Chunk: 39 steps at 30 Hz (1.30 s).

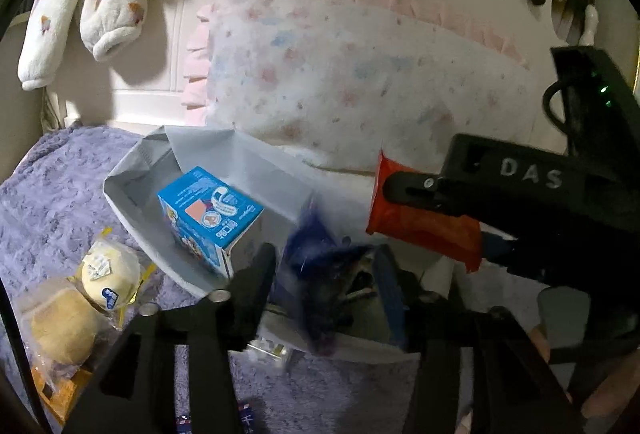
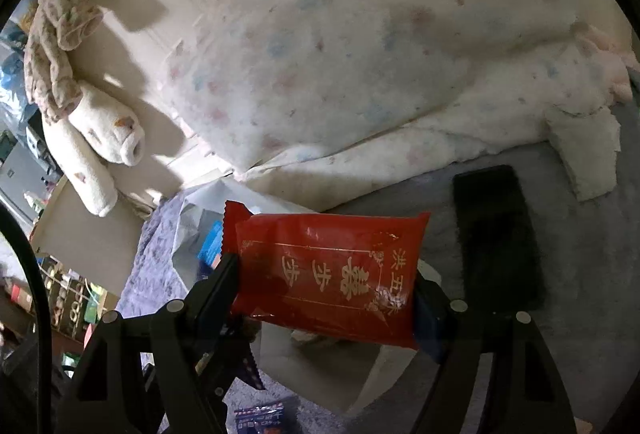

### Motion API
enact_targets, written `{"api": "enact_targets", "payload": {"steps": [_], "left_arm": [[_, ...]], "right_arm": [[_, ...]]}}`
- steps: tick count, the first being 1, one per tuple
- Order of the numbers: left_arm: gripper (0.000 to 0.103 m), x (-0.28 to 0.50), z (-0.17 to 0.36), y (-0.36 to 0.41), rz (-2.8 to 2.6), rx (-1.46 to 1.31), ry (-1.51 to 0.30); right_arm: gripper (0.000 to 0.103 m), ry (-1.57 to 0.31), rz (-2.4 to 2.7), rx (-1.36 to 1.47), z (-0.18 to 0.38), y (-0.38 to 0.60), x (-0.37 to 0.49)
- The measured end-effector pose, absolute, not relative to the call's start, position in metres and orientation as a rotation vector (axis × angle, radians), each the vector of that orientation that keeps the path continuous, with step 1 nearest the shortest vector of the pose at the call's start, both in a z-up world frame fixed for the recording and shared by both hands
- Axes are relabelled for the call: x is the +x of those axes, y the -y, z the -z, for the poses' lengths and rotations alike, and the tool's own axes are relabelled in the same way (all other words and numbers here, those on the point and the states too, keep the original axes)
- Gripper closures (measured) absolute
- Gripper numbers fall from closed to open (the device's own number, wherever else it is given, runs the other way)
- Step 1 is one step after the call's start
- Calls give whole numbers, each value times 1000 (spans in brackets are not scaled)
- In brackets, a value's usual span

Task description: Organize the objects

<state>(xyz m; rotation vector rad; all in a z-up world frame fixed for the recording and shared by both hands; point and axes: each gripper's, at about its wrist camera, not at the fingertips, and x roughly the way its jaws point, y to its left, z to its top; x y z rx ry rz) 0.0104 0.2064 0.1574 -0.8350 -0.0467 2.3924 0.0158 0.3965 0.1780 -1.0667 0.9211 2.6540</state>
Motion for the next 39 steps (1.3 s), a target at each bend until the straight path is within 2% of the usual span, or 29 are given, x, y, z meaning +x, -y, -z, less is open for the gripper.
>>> {"api": "enact_targets", "payload": {"steps": [9, 11, 14, 19, 25, 29, 32, 39], "left_arm": [[50, 6, -161, -189, -2510, -864, -2], [60, 6, -162, -183, -2551, -866, -42], [68, 2, -163, -174, -2586, -895, -50], [72, -1, -165, -164, -2606, -945, -35], [84, 6, -165, -170, -2592, -933, -113], [90, 12, -165, -173, -2582, -914, -138], [91, 16, -166, -167, -2588, -904, -138], [91, 35, -157, -106, -2721, -1046, -99]], "right_arm": [[26, -962, -2652, -1096, -175, -388, 11], [26, -986, -2645, -1099, -174, -388, 10], [25, -1013, -2625, -1115, -171, -388, 9], [24, -1049, -2588, -1141, -166, -393, 8], [24, -930, -2644, -1037, -181, -385, 15], [24, -943, -2677, -1028, -181, -382, 14], [24, -989, -2684, -1055, -179, -383, 12], [24, -954, -2806, -1095, -189, -347, 13]]}}
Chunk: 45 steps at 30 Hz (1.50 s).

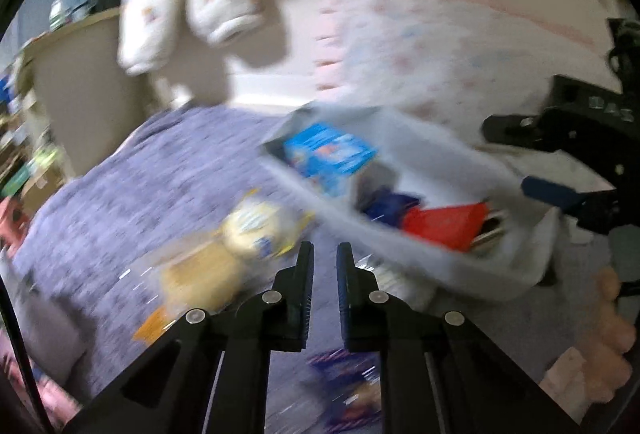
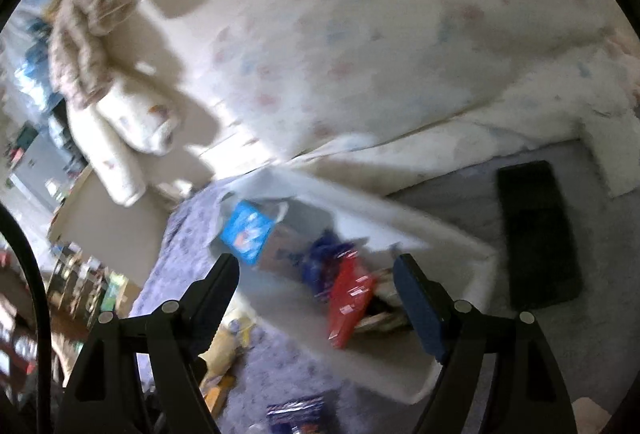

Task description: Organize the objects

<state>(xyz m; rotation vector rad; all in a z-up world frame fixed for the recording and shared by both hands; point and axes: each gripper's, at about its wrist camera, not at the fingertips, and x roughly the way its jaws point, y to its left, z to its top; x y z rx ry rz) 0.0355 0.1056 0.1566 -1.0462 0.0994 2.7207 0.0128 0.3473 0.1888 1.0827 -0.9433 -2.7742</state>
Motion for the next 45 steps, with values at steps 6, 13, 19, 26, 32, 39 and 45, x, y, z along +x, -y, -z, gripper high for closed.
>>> {"api": "enact_targets", "payload": {"steps": [6, 13, 19, 26, 32, 39, 45], "left_arm": [[91, 38, -141, -33, -2801, -1178, 47], [91, 17, -90, 14, -2822, -1316, 60], [92, -6, -47, 23, -2747, -1460, 161], [92, -9, -50, 19, -2742, -1476, 184], [92, -13, -53, 23, -2743, -1536, 230], [92, -11, -57, 20, -2765, -1548, 257], [92, -7, -65, 13, -2827, -1543, 245]], "right_arm": [[24, 724, 2630, 1143, -177, -282, 0], [24, 369, 2475, 1326, -118, -183, -15], [24, 46, 2506, 1383, -79, -157, -25], [14, -288, 2581, 1436, -35, -148, -33], [6, -241, 2646, 1345, -28, -154, -21], [5, -229, 2653, 1330, -25, -154, -18], [5, -228, 2654, 1331, -26, -157, -19]]}}
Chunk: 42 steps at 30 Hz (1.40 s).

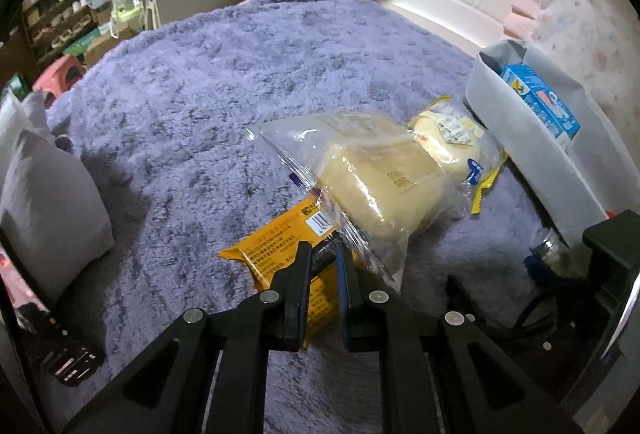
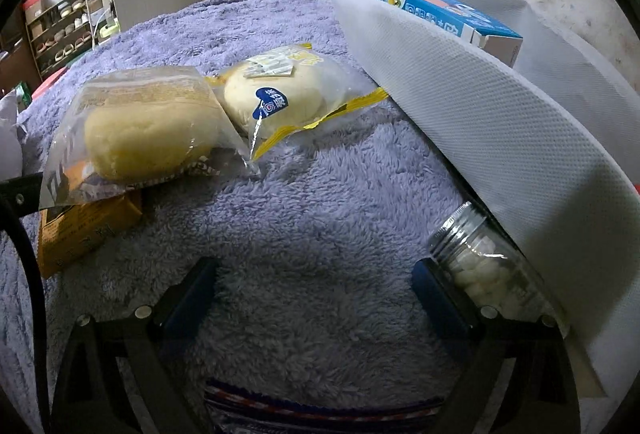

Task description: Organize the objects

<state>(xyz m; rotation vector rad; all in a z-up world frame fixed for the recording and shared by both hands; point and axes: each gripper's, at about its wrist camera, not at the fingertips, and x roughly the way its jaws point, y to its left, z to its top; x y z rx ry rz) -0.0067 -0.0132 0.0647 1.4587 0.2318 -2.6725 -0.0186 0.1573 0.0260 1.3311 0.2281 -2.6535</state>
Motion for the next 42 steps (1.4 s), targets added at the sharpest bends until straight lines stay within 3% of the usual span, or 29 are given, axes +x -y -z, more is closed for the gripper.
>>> {"api": "enact_targets", "payload": {"steps": [12, 30, 33, 42], "left_arm": [[92, -5, -70, -2, 2620, 1402, -22], [92, -5, -68, -14, 2662, 1427, 39], [92, -5, -68, -7, 2729, 1516, -189], [90, -2, -72, -14, 2909, 1617, -462]], "right_arm": [[5, -228, 2655, 1331, -26, -156, -19], [5, -227, 2655, 1332, -26, -155, -20], [5, -227, 2655, 1331, -25, -156, -19], [5, -227, 2656, 1331, -25, -157, -19]]}}
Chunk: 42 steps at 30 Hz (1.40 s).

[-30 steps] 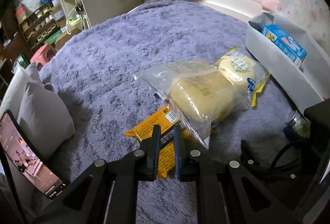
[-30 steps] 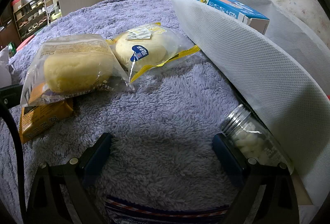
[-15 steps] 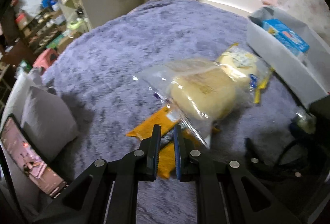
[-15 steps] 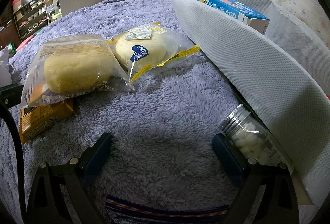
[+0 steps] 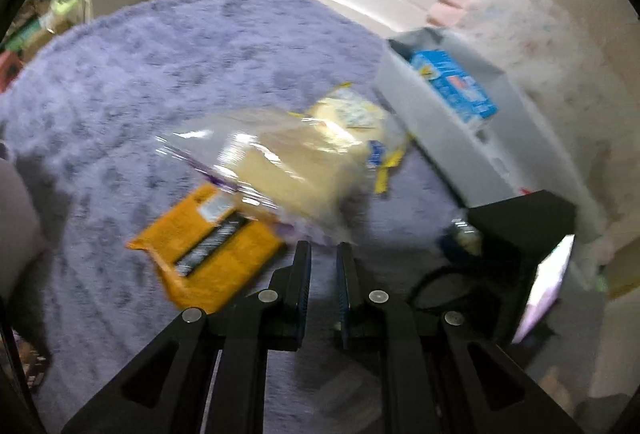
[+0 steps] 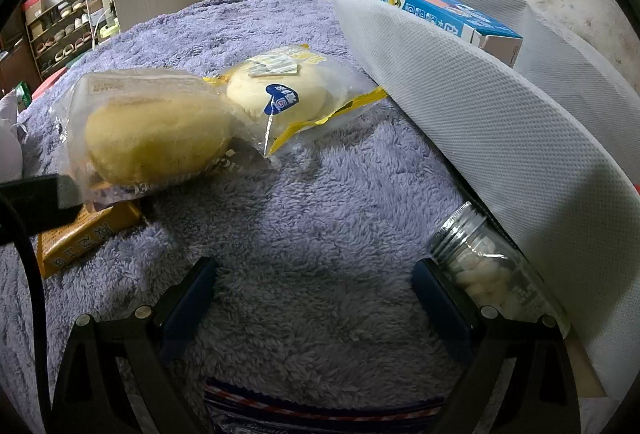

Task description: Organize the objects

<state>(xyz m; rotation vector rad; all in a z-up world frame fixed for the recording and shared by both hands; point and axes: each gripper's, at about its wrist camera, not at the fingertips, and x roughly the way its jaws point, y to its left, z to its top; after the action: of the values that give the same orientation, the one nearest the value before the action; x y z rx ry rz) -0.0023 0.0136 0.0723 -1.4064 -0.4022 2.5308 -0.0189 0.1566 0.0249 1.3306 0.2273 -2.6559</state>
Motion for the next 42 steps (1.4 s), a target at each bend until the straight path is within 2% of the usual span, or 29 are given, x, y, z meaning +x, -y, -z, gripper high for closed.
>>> {"api": "enact_targets", "payload": {"steps": [6, 10, 17, 31, 42], "left_arm": [[88, 6, -90, -14, -2581, -1247, 443], [88, 8, -99, -13, -2664, -1206, 388], [88, 5, -95, -4, -2656, -1216, 446], [88, 4, -91, -6, -2820, -1257, 283], [88, 11, -99, -1, -2836, -1184, 310]], "right_arm": [[5, -217, 2653, 1332, -26, -154, -21], [4, -224, 2655, 1333, -28, -152, -22], [4, -222, 2655, 1333, -27, -152, -22], [4, -221, 2657, 1333, -27, -152, -22], [4, -220, 2657, 1333, -27, -151, -21]]}}
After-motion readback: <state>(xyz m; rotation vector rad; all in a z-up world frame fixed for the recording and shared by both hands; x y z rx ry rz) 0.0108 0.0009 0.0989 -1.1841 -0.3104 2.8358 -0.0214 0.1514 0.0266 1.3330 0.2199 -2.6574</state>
